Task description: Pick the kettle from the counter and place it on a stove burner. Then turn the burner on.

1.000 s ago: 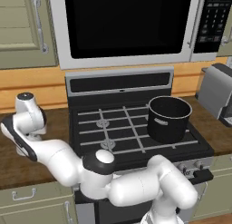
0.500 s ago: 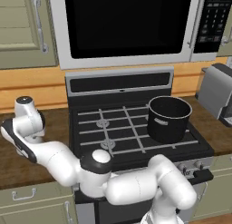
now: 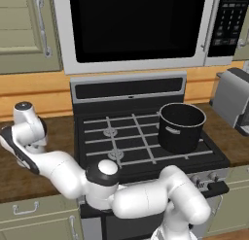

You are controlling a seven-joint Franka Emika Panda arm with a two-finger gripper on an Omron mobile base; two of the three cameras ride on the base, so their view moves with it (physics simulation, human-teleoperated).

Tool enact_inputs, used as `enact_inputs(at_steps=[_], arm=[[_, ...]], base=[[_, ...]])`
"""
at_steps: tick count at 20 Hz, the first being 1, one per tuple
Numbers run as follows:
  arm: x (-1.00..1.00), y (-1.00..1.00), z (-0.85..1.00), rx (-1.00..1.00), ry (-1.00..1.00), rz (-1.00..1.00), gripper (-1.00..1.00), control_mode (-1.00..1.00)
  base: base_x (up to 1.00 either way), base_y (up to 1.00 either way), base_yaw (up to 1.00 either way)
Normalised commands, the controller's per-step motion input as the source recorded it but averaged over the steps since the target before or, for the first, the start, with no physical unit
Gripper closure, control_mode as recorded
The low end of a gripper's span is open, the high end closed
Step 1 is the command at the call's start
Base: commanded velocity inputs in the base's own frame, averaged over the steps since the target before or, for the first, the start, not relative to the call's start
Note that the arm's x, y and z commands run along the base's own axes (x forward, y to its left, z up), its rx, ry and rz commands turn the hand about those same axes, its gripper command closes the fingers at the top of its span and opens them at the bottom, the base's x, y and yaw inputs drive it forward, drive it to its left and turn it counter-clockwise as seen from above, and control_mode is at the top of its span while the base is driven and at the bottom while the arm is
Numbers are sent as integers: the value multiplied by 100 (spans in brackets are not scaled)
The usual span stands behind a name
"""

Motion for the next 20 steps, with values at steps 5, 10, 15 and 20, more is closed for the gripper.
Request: enact_inputs(at_steps=[5,10,15,20], arm=[[-29,-4,-3,0,0,-16,-100,-100],[-12,-6,-12,0,0,-14,-100,-100],[24,-1,-15,0,0,-2,-100,-100],[41,-9,-11,0,1,0,-100,-100]], base=[[0,0,0],[0,0,0],[0,0,0],[0,0,0]])
